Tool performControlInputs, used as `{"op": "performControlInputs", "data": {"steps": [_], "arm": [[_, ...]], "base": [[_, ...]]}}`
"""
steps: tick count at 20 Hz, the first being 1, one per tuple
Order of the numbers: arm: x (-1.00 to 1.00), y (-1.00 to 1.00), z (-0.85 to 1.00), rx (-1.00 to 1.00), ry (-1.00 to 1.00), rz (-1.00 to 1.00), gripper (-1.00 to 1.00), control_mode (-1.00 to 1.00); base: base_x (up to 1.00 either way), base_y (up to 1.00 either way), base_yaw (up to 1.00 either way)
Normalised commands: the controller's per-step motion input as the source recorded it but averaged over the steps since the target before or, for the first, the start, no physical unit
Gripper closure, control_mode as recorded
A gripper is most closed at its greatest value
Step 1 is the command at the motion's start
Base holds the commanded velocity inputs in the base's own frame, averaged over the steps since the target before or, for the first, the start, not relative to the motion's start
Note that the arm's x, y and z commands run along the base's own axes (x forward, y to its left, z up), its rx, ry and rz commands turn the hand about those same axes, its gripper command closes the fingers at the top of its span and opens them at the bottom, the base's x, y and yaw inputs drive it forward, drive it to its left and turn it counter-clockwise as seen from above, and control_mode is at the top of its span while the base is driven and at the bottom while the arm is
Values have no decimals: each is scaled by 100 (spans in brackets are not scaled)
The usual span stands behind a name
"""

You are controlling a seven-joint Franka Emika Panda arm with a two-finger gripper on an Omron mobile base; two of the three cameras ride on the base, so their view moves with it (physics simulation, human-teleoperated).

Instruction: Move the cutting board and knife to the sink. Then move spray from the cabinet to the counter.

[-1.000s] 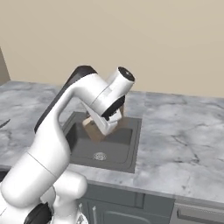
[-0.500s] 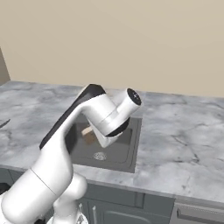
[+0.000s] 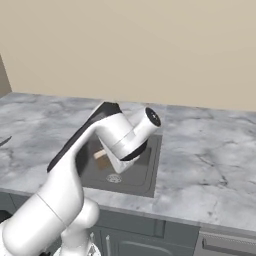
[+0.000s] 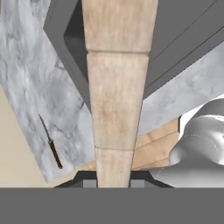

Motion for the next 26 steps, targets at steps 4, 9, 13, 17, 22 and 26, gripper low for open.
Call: {"op": "performControlInputs", "data": {"steps": [4,9,13,17,22,26], "arm": [[3,0,-30,8,0,0,100,-100],[12,0,-29,15,0,0,100,-100],[33,0,-26,21,0,0,100,-100],[39,0,-32,16,0,0,100,-100],[41,0,-31,2,0,0,100,-100],[60,0,-26,-1,1,0,100,-100]], "base": [[0,0,0],[0,0,0],[0,0,0],[0,0,0],[0,0,0],[0,0,0]]}}
